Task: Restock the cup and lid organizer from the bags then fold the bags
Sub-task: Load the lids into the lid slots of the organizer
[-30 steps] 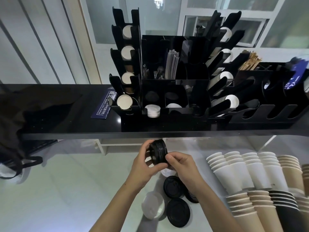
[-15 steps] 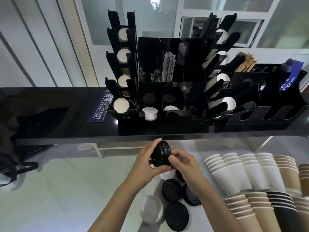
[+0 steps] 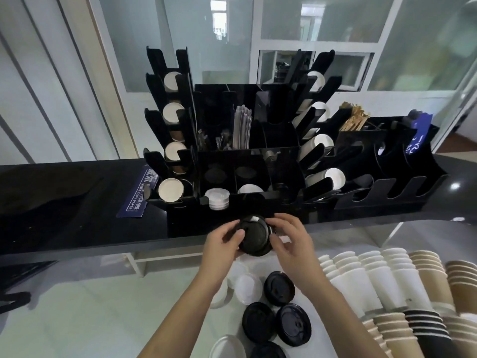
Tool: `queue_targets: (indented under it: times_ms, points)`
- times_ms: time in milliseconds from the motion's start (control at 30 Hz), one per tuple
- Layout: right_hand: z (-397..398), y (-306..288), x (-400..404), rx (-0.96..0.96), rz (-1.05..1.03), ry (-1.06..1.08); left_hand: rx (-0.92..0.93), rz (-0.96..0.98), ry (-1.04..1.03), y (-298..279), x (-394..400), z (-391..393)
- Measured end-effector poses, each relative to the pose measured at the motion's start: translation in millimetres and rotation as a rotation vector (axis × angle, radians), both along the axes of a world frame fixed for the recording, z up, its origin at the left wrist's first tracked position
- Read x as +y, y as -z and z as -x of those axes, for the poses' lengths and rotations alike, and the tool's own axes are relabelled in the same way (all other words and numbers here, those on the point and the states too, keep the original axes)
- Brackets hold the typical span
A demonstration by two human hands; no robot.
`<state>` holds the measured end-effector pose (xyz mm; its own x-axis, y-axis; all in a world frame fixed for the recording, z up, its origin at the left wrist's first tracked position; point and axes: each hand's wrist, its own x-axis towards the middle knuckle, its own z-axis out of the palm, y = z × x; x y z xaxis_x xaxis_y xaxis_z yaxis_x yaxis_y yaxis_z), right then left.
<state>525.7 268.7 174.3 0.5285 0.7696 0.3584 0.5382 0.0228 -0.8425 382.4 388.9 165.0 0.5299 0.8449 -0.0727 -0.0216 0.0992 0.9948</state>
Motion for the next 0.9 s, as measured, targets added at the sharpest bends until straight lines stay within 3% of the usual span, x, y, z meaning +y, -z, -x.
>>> queue_targets:
  times_ms: [167,267,533,700,900]
  points:
    - [-18,-14,6,-0.633,0.13,-0.027,-0.012,-0.052,0.011,-17,7,-25]
    - [-27,-22,16,-0.832,0.192,0.004,-0.005,-0.123,0.026,-25,11,-37]
    - [-62,-47,38,-0.81,0.269,0.024,-0.025,-0.18,0.057,-50,28,-59]
    - [-93,-85,66,-0.877,0.327,0.184,0.363,-0.838,-0.049,-48,55,-68]
    - [-105,-104,98,-0.951,0.618,0.197,0.75,-1.039,0.1,-36,77,-75]
